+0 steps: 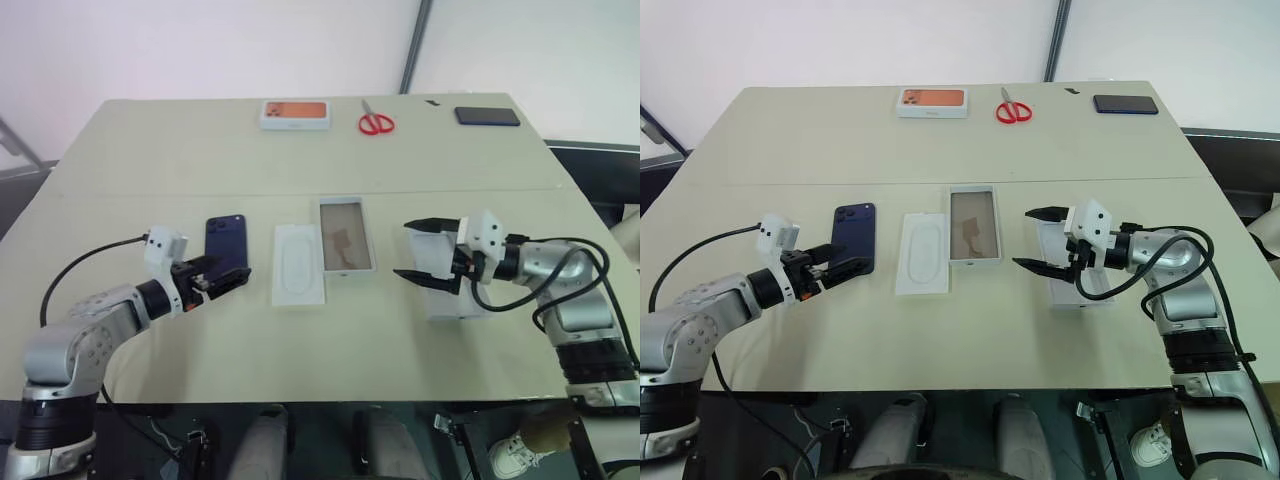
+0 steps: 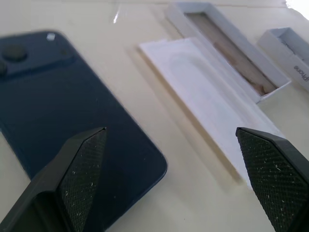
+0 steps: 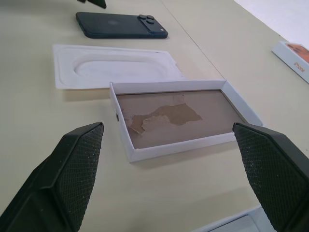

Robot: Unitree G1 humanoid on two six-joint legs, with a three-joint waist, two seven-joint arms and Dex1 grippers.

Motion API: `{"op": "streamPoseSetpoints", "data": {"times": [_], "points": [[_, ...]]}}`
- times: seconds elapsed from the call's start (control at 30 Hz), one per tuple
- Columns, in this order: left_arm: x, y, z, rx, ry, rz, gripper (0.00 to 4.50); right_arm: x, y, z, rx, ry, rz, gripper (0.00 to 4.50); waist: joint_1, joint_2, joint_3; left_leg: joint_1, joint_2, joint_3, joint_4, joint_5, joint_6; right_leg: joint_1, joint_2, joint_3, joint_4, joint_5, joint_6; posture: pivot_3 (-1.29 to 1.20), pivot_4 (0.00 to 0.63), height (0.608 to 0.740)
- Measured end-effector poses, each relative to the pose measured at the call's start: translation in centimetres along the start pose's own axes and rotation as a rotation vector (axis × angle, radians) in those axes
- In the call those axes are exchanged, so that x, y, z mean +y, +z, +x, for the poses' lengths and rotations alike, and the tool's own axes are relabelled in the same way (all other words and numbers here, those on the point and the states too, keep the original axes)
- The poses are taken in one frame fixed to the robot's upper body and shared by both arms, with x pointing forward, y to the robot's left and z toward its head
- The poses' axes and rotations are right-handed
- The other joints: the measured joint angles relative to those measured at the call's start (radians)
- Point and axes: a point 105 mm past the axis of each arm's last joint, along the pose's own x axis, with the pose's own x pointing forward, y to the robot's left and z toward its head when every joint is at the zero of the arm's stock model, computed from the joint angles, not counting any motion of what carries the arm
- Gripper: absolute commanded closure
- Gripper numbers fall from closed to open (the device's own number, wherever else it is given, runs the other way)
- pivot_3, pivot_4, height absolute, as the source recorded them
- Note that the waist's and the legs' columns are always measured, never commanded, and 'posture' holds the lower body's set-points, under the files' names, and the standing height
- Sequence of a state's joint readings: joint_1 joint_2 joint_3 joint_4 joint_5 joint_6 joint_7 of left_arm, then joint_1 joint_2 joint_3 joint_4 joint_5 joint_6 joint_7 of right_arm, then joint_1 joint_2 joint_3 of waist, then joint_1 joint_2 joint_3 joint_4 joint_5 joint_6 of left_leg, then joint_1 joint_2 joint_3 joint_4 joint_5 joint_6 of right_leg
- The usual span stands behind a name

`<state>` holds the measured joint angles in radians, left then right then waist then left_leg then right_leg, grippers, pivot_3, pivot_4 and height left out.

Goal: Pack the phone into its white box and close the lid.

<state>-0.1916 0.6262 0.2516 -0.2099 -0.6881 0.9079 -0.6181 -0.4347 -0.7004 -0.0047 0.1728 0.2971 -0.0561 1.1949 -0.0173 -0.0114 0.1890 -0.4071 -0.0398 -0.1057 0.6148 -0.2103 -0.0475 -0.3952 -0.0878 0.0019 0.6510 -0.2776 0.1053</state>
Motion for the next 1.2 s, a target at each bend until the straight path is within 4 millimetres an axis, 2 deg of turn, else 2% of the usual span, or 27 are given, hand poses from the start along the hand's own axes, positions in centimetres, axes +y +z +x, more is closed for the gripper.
{"op": "streamPoseSetpoints", "data": {"times": [0.1, 0.27, 0.47, 0.6, 0.73, 0.93, 1.03, 1.13, 1.2], "points": [[0.1, -0.4, 0.9, 0.011, 0.018, -0.061, 0.00, 0.1, 0.1, 0.4, -0.010, 0.008, -0.002, 0.03, 0.001, 0.000, 0.000, 0.000, 0.000, 0.000, 0.000, 0.000, 0.000, 0.000, 0.000, 0.000, 0.000, 0.000, 0.000, 0.00, 0.150, 0.740], [-2.4, -0.4, 1.8, 0.060, -0.107, -0.074, 0.00, 0.6, 0.3, 1.3, -0.007, 0.054, -0.049, 0.03, 0.002, 0.000, 0.000, 0.000, 0.000, 0.001, 0.000, 0.000, 0.000, 0.000, 0.000, 0.000, 0.000, 0.000, 0.000, 0.00, 0.150, 0.740], [-3.4, -0.6, 3.0, 0.119, -0.172, -0.150, 0.00, 0.9, 0.7, 2.4, -0.029, 0.075, -0.057, 0.03, 0.002, 0.000, 0.000, 0.000, 0.000, 0.000, 0.000, 0.001, -0.001, 0.000, 0.000, 0.000, 0.000, 0.000, 0.000, 0.00, 0.150, 0.740], [-4.5, -1.0, 4.5, 0.154, -0.224, -0.288, 0.00, 1.0, 0.7, 2.6, -0.022, 0.083, -0.086, 0.03, 0.005, 0.000, 0.000, 0.000, -0.001, 0.000, 0.001, 0.001, -0.001, 0.001, 0.000, -0.001, 0.000, 0.000, 0.000, 0.00, 0.150, 0.740], [-4.1, -0.7, 4.9, 0.152, -0.211, -0.365, 0.00, 1.0, 0.8, 2.7, -0.017, 0.084, -0.108, 0.03, 0.003, 0.000, 0.000, 0.001, -0.002, 0.000, 0.001, 0.001, -0.002, 0.001, 0.000, -0.001, 0.001, 0.000, 0.000, 0.00, 0.150, 0.740], [-4.3, -0.8, 5.1, 0.170, -0.216, -0.391, 0.00, 1.0, 0.9, 2.7, -0.016, 0.077, -0.118, 0.03, 0.003, 0.000, -0.001, 0.001, -0.002, 0.000, 0.001, 0.001, -0.002, 0.001, 0.000, -0.001, 0.001, 0.000, 0.000, 0.00, 0.150, 0.740], [-4.1, -0.9, 5.1, 0.160, -0.209, -0.418, 0.89, 0.9, 0.9, 2.7, -0.016, 0.075, -0.119, 0.00, 0.004, 0.000, -0.001, 0.001, -0.002, 0.000, 0.001, 0.001, -0.002, 0.002, 0.000, -0.001, 0.001, 0.000, 0.000, 0.00, 0.150, 0.740], [-3.7, -1.7, 4.7, 0.175, -0.195, -0.438, 2.35, 0.9, 0.9, 2.7, -0.016, 0.075, -0.119, 0.00, 0.003, 0.000, -0.001, 0.001, -0.002, 0.000, 0.000, 0.001, -0.002, 0.001, 0.000, -0.001, 0.001, 0.000, 0.000, 0.00, 0.150, 0.740], [-3.6, -2.1, 4.6, 0.180, -0.187, -0.448, 2.35, 0.9, 0.9, 2.7, -0.016, 0.075, -0.120, 0.00, 0.003, 0.000, -0.001, 0.001, -0.001, 0.000, 0.000, 0.001, -0.002, 0.001, 0.000, -0.001, 0.001, 0.000, 0.000, 0.00, 0.150, 0.740]]}}
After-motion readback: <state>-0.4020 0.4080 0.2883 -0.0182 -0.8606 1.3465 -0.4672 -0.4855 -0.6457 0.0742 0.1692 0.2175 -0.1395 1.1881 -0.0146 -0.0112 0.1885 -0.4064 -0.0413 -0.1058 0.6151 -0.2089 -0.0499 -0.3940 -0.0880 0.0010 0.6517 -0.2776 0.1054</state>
